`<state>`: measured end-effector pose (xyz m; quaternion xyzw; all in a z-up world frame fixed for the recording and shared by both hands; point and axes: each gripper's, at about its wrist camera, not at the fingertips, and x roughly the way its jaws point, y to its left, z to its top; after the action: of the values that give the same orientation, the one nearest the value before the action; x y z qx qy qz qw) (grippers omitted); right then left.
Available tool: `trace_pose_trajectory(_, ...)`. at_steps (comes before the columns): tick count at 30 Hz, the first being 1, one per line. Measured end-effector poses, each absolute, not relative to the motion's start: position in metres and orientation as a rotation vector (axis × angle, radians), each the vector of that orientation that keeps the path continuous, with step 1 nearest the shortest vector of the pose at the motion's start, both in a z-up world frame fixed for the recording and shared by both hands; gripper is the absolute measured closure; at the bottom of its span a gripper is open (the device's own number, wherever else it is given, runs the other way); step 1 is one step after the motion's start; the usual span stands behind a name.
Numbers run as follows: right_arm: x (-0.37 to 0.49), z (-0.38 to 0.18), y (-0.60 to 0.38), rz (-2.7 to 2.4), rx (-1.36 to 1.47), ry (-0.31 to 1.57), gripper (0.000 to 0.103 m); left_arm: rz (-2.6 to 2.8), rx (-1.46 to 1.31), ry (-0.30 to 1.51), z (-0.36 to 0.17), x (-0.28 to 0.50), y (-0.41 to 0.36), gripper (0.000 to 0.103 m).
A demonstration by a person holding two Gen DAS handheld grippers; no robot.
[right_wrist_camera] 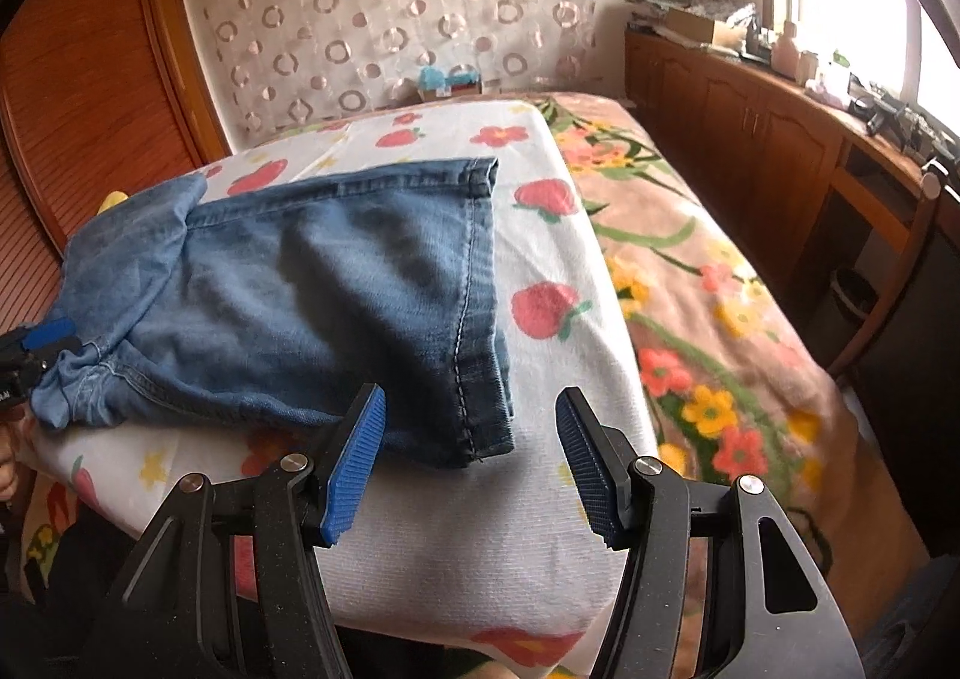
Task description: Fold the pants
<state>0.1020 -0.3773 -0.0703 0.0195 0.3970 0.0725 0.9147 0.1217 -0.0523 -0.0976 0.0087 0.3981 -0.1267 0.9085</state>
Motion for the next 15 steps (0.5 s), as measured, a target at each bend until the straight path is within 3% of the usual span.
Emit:
trace_pose_trajectory(7, 0.108, -0.076, -0.371, 0.156, 0.015, 0.837, 0.044, -0.26, 0.02, 0.823, -0.104, 0.121, -0.052, 0.043)
trace_pose_trajectory(11, 0.109, -0.076, -0.365, 0.146, -0.038, 0.833, 0.078, -0.251, 0.034, 0.811, -0.107, 0.12, -0.052, 0.043)
trace_pose_trajectory(15, 0.11, -0.07, -0.365, 0.185, -0.027, 0.823, 0.091, -0.253, 0.034, 0.817, -0.107, 0.121, -0.051, 0.043)
